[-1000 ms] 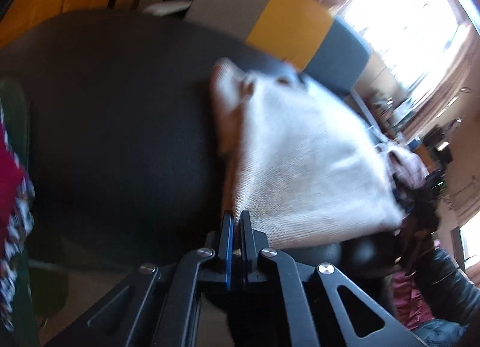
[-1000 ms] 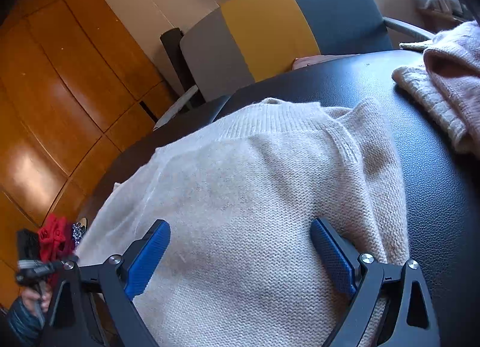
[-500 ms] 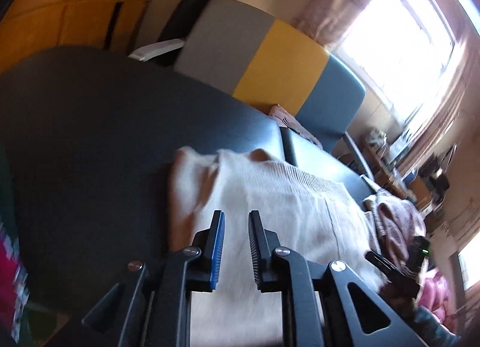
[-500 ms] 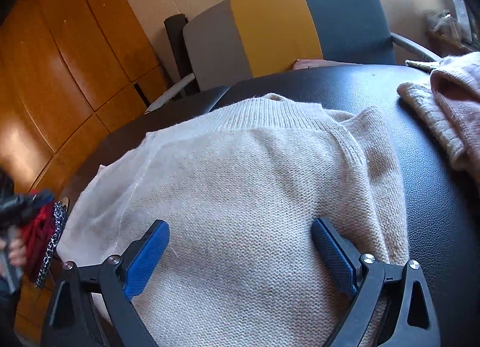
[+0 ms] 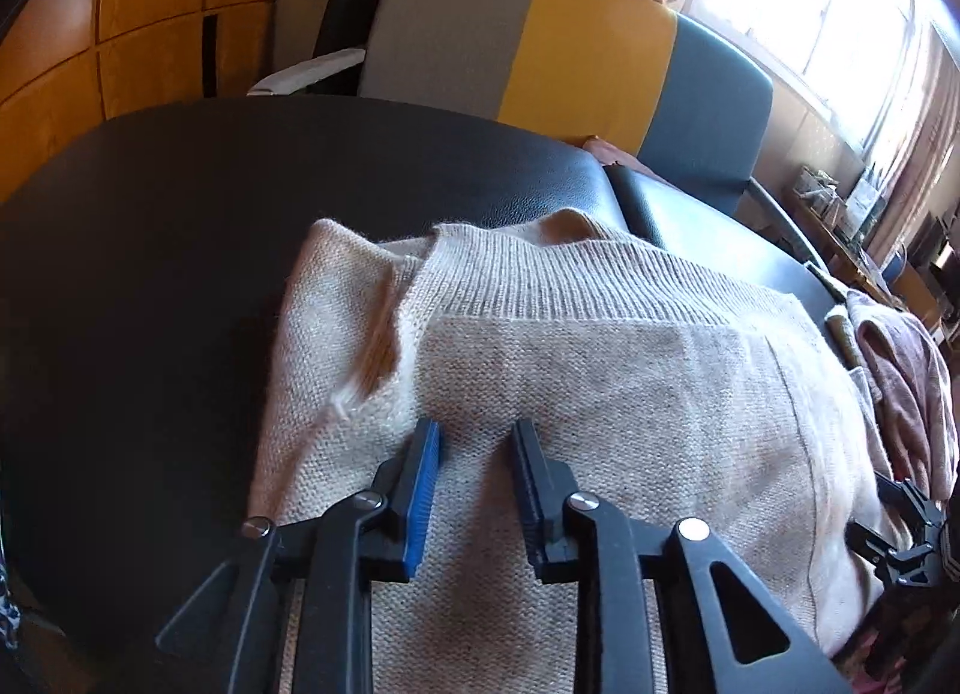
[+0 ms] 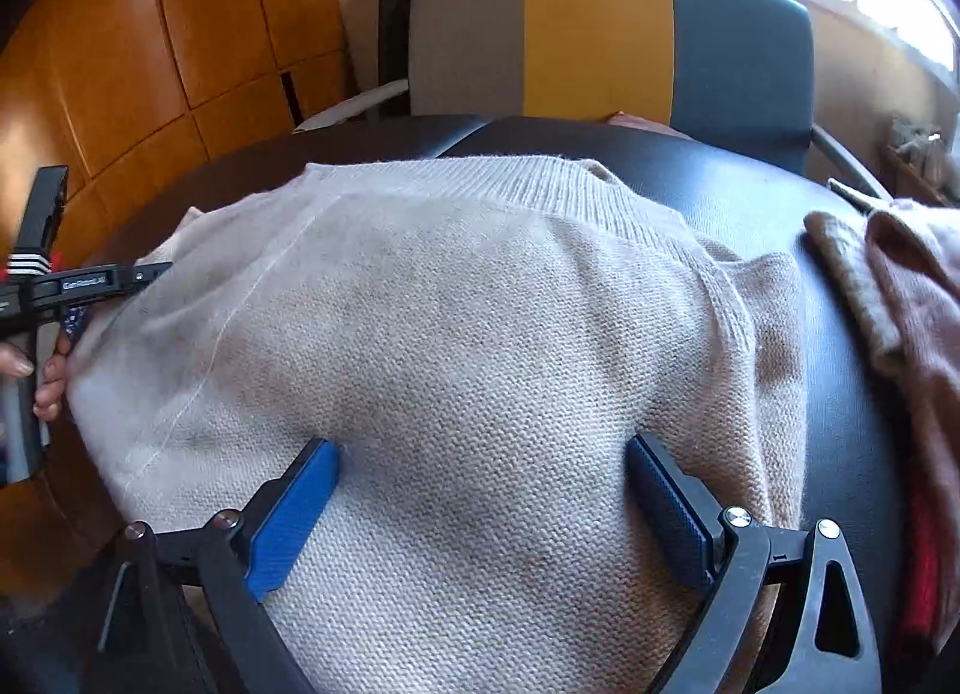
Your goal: Fold clothes
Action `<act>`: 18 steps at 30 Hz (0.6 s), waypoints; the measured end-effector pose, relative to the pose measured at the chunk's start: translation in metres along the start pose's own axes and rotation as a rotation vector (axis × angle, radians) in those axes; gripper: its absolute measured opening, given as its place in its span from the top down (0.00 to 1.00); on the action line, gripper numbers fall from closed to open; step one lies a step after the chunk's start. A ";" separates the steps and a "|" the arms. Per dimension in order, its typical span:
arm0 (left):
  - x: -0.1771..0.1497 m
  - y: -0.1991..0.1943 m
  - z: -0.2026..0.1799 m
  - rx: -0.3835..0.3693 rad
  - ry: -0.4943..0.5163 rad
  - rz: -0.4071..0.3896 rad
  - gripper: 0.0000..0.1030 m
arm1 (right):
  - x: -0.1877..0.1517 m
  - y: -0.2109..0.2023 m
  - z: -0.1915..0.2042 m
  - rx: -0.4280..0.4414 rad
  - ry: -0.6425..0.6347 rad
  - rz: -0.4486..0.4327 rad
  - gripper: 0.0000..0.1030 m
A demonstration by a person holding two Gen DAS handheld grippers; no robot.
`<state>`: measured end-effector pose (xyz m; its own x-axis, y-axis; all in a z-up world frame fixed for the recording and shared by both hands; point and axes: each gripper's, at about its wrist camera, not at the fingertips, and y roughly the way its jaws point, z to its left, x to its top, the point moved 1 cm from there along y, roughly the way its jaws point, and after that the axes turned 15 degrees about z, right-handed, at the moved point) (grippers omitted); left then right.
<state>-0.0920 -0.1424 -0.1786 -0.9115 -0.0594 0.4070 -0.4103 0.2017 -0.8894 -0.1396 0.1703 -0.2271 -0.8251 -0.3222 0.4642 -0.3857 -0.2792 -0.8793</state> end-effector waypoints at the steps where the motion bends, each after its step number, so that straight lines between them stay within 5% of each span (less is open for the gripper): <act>1: -0.001 0.000 -0.001 0.010 0.018 -0.005 0.75 | -0.004 -0.002 0.001 0.001 -0.003 0.000 0.06; 4: 0.000 0.000 -0.002 0.049 0.077 -0.014 0.74 | -0.014 -0.008 0.007 0.013 -0.005 0.000 0.06; 8: 0.007 0.000 -0.005 0.065 0.116 -0.012 0.74 | -0.024 -0.033 -0.004 0.147 0.038 0.028 0.07; 12: 0.009 -0.001 -0.004 0.049 0.117 -0.002 0.73 | -0.040 -0.063 -0.032 0.227 0.112 0.007 0.17; 18: 0.011 0.001 -0.003 0.048 0.107 -0.005 0.73 | -0.053 -0.069 -0.071 0.201 0.175 0.018 0.46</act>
<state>-0.1019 -0.1399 -0.1743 -0.9021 0.0448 0.4291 -0.4181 0.1544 -0.8952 -0.0983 0.2708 -0.1984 -0.8966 -0.1725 0.4079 -0.2949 -0.4545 -0.8405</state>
